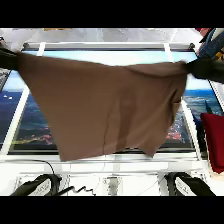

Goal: Fold the clothes and pants, and hang the long-sleeved shirts on hangers.

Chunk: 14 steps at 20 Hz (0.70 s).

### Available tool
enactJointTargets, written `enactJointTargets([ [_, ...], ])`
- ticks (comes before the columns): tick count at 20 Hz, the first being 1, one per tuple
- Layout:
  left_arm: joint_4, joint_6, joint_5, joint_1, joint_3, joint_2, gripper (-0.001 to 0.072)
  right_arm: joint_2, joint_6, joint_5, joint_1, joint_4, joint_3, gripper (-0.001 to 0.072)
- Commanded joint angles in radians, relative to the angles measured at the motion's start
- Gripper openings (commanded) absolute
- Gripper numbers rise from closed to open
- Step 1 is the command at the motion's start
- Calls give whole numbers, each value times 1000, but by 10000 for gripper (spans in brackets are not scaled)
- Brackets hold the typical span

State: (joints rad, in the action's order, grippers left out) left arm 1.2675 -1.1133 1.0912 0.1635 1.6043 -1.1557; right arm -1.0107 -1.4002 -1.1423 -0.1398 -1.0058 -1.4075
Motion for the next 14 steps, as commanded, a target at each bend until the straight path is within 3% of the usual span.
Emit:
enactJointTargets([
  [1, -161, 3, -24, -28, -42, -246, 10, -153, -3, 224, 30, 41, 187, 16],
  [8, -423, 3, -276, -105, -42, -519, 13, -430, -2, 788, 117, 41, 224, 16],
  [9, -424, 3, -319, -112, -42, -527, 52, -440, -2, 834, 117, 41, 224, 35],
  [10, -423, 3, -347, -114, -42, -532, 202, -445, -2, 864, 112, 40, 224, 144],
  [11, -423, 3, -351, -114, -42, -532, 482, -445, -2, 874, 97, 38, 224, 302],
  [12, -423, 3, -348, -111, -42, -530, 699, -444, -2, 852, 75, 37, 223, 349],
  [14, -420, 3, -258, -88, -42, -517, 692, -439, -2, 691, 0, 3, 211, 349],
])
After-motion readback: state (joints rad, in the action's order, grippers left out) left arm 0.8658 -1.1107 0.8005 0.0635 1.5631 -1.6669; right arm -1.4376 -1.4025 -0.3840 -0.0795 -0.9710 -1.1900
